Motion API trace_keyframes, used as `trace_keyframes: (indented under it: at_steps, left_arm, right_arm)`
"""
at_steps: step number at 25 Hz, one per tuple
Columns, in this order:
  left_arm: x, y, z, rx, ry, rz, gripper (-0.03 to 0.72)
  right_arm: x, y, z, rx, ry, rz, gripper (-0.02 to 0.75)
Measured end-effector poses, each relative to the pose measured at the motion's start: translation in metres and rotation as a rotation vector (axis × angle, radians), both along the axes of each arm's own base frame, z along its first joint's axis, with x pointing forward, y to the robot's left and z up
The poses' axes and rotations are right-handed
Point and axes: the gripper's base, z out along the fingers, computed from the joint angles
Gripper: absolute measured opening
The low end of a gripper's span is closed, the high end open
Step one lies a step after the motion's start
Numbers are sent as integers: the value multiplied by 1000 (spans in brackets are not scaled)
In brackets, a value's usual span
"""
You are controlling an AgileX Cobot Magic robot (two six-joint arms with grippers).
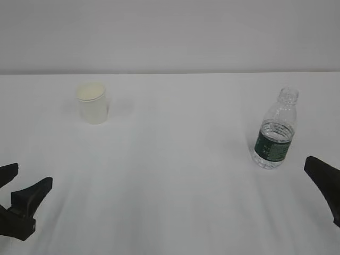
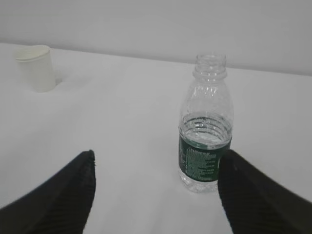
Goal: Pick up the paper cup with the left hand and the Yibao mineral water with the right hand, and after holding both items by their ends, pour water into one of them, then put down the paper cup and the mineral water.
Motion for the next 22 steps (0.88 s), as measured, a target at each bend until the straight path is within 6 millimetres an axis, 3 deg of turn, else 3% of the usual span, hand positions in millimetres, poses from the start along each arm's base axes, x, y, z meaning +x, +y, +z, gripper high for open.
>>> trace_keyframes:
  at_steps: [12, 22]
  left_arm:
    - [2, 4, 0, -5, 0, 57, 522]
    - [2, 5, 0, -5, 1, 63, 522]
  right_arm:
    - [26, 1, -30, -3, 99, -69, 592]
    - [43, -1, -45, 23, 54, -137, 591]
